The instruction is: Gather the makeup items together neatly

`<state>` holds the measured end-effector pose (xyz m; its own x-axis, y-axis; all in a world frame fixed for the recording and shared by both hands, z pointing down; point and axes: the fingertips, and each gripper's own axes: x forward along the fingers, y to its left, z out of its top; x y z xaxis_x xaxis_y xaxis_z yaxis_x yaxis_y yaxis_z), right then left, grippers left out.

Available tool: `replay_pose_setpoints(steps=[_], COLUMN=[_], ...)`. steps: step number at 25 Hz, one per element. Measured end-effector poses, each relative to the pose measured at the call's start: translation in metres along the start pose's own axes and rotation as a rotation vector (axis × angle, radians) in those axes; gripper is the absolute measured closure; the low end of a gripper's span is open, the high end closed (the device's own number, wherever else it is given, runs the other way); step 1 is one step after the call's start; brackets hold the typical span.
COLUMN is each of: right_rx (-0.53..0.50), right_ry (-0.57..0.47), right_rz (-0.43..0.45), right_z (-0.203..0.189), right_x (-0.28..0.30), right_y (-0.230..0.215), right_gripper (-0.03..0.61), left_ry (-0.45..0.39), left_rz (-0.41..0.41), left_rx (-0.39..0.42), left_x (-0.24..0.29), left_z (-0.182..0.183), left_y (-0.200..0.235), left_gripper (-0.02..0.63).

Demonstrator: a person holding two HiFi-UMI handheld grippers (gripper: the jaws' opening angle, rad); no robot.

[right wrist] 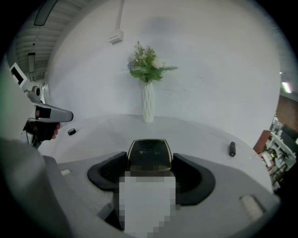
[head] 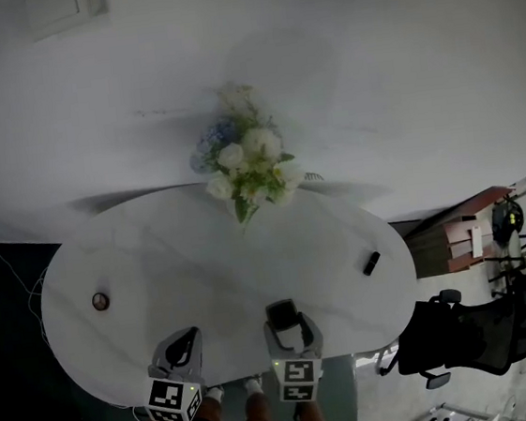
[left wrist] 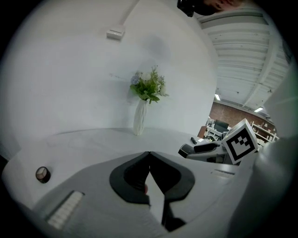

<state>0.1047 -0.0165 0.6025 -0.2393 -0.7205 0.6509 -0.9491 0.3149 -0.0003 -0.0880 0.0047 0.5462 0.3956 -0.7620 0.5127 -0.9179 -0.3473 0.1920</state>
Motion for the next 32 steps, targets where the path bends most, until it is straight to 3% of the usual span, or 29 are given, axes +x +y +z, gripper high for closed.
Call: replay_pose_setpoints(steps=[8, 17, 32], right_rx=[0.056, 0.051, 0.034], right_ry=[0.054, 0.087, 0.055], right_rz=[-0.021, -0.013, -0.053], right_z=[-0.035, -0.058, -0.06], right_x=[0.02, 0.038, 0.041], right_y=[-0.029, -0.034, -0.037], right_gripper=[0.264, 0.264, 0.261], left_ry=[0.049, 0.099, 0.101], left_rz=[-0.035, -0.037, -0.026], left_rx=[0.016, 0.011, 0.005], left_x=[0.037, 0.054, 0.053], left_z=[-0.015, -0.037, -0.041], left_y=[-0.021, -0.027, -0.025], left_gripper=[0.603, 0.603, 0.603])
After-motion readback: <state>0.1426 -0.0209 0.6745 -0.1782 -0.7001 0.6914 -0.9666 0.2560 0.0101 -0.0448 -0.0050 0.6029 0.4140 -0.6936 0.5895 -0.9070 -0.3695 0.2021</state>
